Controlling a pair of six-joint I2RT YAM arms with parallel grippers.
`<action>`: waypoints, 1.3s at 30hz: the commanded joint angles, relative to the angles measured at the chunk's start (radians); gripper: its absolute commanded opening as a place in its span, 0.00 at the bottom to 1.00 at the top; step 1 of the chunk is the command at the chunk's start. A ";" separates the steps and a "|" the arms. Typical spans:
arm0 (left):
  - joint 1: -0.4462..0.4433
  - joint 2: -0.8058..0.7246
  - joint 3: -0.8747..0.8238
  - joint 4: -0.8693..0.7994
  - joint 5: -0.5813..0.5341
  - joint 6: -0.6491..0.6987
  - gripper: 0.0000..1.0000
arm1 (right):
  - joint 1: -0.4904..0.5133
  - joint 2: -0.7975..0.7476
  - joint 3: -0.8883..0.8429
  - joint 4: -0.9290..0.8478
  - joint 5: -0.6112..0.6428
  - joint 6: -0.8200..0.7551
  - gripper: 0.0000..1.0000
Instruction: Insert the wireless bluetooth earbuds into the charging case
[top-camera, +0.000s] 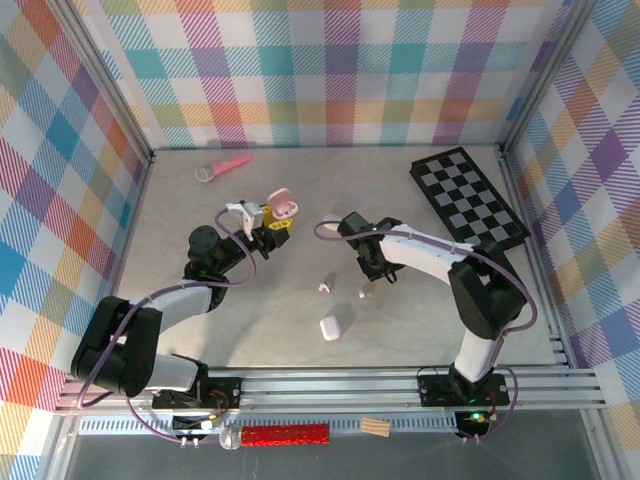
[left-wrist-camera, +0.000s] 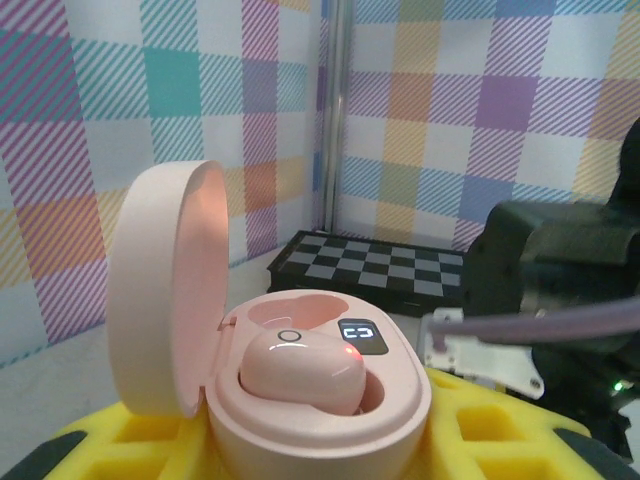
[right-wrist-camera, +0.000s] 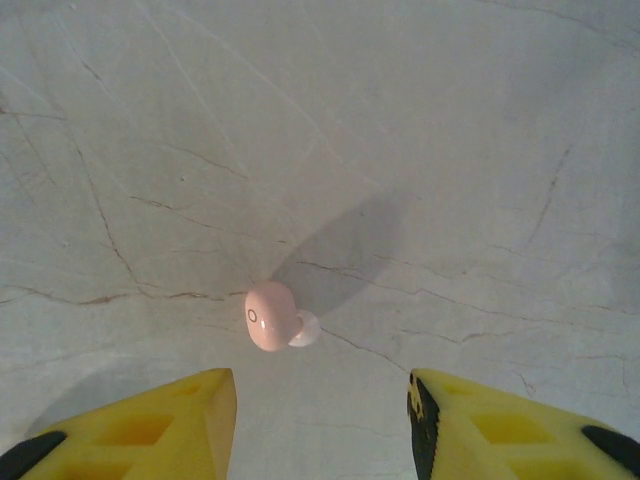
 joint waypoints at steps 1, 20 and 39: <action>0.012 -0.025 -0.017 0.006 0.011 -0.007 0.38 | 0.010 0.046 0.050 -0.045 0.025 -0.025 0.47; 0.012 -0.042 -0.029 -0.012 0.015 0.004 0.38 | 0.010 0.189 0.116 -0.087 0.029 -0.032 0.29; -0.008 -0.028 -0.024 -0.035 0.064 0.062 0.38 | -0.004 -0.013 0.080 -0.056 -0.193 -0.007 0.18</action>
